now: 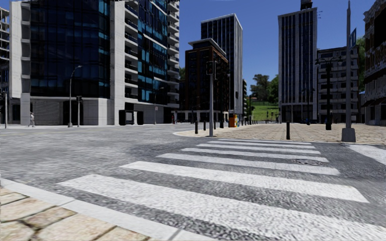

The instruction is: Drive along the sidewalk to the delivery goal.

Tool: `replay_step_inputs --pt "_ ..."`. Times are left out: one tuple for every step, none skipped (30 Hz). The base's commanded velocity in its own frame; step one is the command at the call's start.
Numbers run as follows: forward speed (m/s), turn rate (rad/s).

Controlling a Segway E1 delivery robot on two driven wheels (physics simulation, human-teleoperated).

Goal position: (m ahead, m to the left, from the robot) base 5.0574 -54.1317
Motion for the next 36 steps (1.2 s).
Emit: replay_step_inputs --pt "2.00 -0.60" --pt "2.00 -0.60" --pt "2.00 -0.60" --pt "2.00 -0.60" --pt "2.00 -0.60" --pt "1.98 -0.58" --pt "1.90 -0.54" --pt "1.90 -0.54" --pt "1.82 -0.51" --pt "1.70 -0.49" --pt "1.63 -0.45" --pt "1.56 -0.40" --pt "1.56 -0.40" --pt "1.48 -0.38" --pt "1.40 -0.37" --pt "1.37 -0.35" --pt "1.36 -0.26" --pt "1.36 -0.26" --pt "1.35 -0.20" --pt "1.35 -0.18" --pt "1.34 -0.12" --pt "1.33 -0.08" --pt "1.33 -0.08" --pt "1.32 -0.06" --pt "1.31 -0.05" --pt "1.29 -0.04" --pt "1.27 -0.04" --pt "1.27 -0.04" --pt "1.26 -0.04" --pt "1.25 -0.04" --pt "1.25 -0.04" --pt "1.25 -0.04" --pt "1.25 -0.04" --pt "1.25 -0.04" --pt "1.25 -0.04" --pt "1.27 -0.04"
